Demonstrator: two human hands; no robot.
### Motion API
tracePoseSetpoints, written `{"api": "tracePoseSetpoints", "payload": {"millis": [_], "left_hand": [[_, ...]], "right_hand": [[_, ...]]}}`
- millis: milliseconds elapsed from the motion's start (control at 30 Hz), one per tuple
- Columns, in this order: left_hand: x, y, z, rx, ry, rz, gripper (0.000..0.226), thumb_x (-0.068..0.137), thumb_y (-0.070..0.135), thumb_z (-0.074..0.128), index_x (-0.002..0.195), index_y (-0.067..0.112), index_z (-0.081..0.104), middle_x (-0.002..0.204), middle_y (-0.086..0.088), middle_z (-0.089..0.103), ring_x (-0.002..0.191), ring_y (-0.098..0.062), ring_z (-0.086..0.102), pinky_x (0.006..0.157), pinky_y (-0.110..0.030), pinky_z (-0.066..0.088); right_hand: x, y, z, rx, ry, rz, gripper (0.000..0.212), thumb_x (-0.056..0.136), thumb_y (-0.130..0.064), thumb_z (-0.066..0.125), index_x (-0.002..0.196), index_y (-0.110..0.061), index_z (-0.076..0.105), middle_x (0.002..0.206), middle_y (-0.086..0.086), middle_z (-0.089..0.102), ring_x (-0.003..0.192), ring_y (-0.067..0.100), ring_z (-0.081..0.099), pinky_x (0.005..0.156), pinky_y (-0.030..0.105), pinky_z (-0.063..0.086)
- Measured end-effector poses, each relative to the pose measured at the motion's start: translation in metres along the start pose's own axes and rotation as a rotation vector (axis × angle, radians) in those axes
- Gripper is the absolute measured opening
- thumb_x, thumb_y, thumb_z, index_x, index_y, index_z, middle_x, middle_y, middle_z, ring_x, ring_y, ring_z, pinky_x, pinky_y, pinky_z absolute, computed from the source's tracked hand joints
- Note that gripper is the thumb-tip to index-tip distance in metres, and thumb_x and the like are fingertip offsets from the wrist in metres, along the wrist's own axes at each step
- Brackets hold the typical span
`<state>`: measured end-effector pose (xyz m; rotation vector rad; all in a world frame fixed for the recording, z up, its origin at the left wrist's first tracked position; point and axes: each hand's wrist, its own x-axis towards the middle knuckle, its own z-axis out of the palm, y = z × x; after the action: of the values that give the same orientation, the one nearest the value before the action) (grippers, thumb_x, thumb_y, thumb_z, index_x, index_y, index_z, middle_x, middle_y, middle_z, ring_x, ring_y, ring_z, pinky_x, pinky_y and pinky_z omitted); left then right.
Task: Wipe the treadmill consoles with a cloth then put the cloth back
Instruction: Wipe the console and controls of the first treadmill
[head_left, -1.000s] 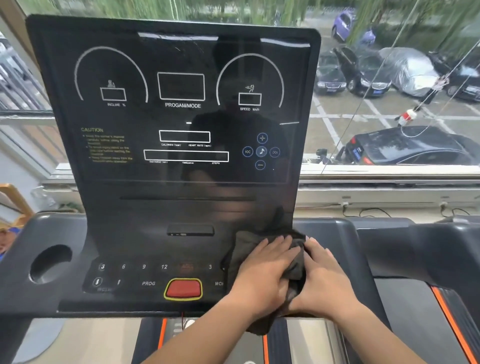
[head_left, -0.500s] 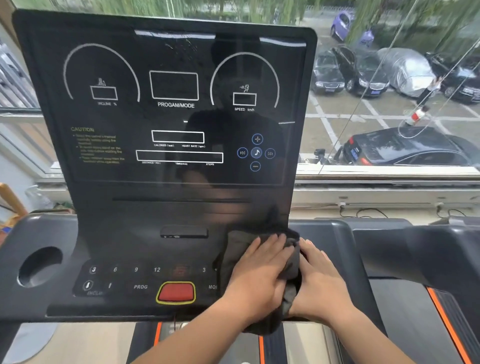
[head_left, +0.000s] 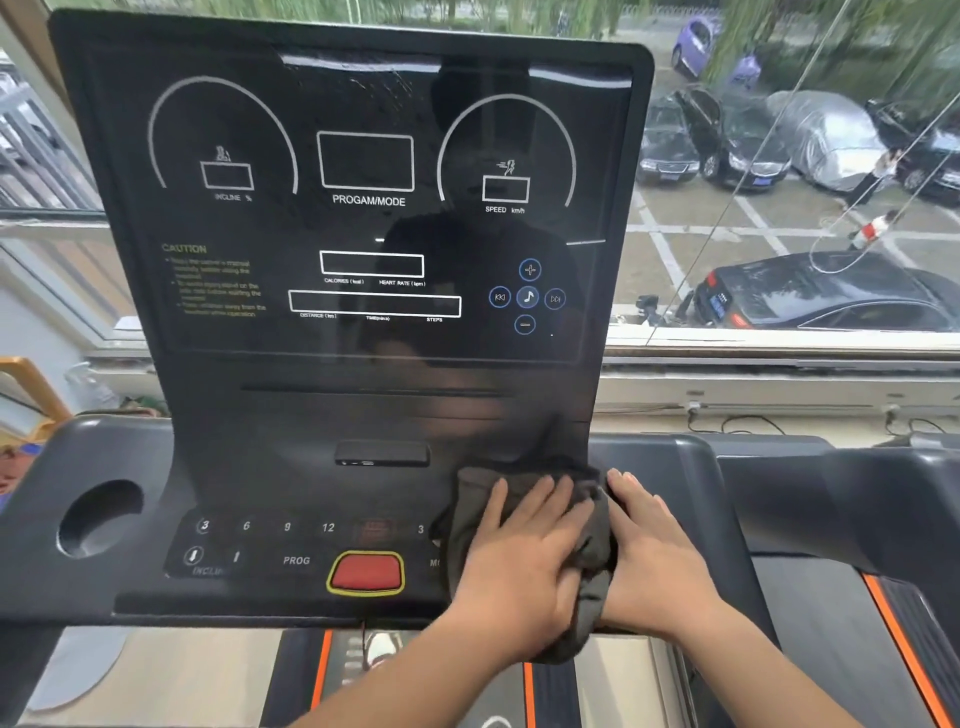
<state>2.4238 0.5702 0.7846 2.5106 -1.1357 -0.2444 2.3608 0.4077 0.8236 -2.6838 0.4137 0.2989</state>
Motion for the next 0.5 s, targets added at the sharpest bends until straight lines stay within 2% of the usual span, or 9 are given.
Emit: {"api": "tracePoseSetpoints", "payload": {"millis": [100, 167, 267, 333, 400, 467, 500], "left_hand": [[-0.008, -0.024, -0.016, 0.033, -0.101, 0.165, 0.065, 0.094, 0.042, 0.044, 0.157, 0.036, 0.034, 0.169, 0.006, 0.03, 0.157, -0.014, 0.023, 0.129, -0.049, 0.005], [0.009, -0.041, -0.029, 0.085, -0.136, 0.21, 0.063, 0.099, 0.037, 0.044, 0.159, 0.039, 0.027, 0.171, 0.01, 0.022, 0.159, -0.01, 0.013, 0.129, -0.047, -0.002], [0.035, -0.05, -0.044, 0.197, -0.094, 0.147, 0.065, 0.104, 0.03, 0.041, 0.162, 0.04, 0.016, 0.173, 0.015, 0.003, 0.159, -0.006, -0.006, 0.126, -0.05, -0.015], [0.031, -0.037, -0.037, 0.14, -0.04, 0.019, 0.064, 0.104, 0.032, 0.039, 0.163, 0.039, 0.013, 0.173, 0.015, -0.003, 0.158, -0.007, -0.012, 0.124, -0.052, -0.019], [0.012, -0.011, -0.017, 0.051, -0.001, -0.092, 0.067, 0.099, 0.039, 0.04, 0.162, 0.038, 0.019, 0.174, 0.011, 0.005, 0.16, -0.011, -0.005, 0.124, -0.052, -0.018], [-0.009, 0.007, 0.001, 0.019, -0.008, -0.043, 0.069, 0.091, 0.043, 0.04, 0.159, 0.034, 0.032, 0.171, 0.005, 0.024, 0.16, -0.017, 0.016, 0.126, -0.051, -0.012], [-0.011, 0.006, 0.002, 0.035, -0.032, 0.04, 0.067, 0.09, 0.043, 0.04, 0.157, 0.031, 0.038, 0.169, 0.003, 0.031, 0.157, -0.019, 0.024, 0.128, -0.049, -0.006]], "right_hand": [[0.004, 0.007, -0.006, -0.025, -0.087, -0.022, 0.141, 0.042, -0.093, 0.069, 0.162, -0.047, 0.013, 0.172, -0.019, -0.001, 0.16, 0.006, 0.001, 0.13, 0.033, 0.014], [0.004, 0.007, -0.01, -0.033, -0.118, -0.003, 0.151, 0.033, -0.092, 0.073, 0.163, -0.048, 0.008, 0.171, -0.021, -0.005, 0.159, 0.005, -0.002, 0.129, 0.032, 0.021], [0.003, 0.0, -0.014, -0.052, -0.144, 0.011, 0.156, 0.033, -0.092, 0.073, 0.164, -0.047, -0.001, 0.172, -0.019, -0.009, 0.159, 0.004, -0.007, 0.128, 0.032, 0.021], [0.003, 0.0, -0.014, -0.046, -0.142, 0.006, 0.156, 0.033, -0.091, 0.072, 0.164, -0.046, -0.001, 0.172, -0.019, -0.008, 0.159, 0.005, -0.008, 0.128, 0.032, 0.021], [0.002, 0.003, -0.012, -0.037, -0.118, -0.001, 0.151, 0.035, -0.089, 0.072, 0.163, -0.049, 0.002, 0.172, -0.02, -0.006, 0.159, 0.005, -0.006, 0.128, 0.032, 0.023], [0.001, 0.005, -0.008, -0.045, -0.09, -0.017, 0.139, 0.043, -0.087, 0.068, 0.162, -0.048, 0.008, 0.172, -0.02, -0.004, 0.159, 0.005, -0.001, 0.127, 0.03, 0.023], [0.002, 0.007, -0.007, -0.049, -0.083, -0.024, 0.136, 0.044, -0.088, 0.066, 0.162, -0.046, 0.012, 0.172, -0.021, -0.003, 0.159, 0.005, 0.0, 0.127, 0.029, 0.023]]}}
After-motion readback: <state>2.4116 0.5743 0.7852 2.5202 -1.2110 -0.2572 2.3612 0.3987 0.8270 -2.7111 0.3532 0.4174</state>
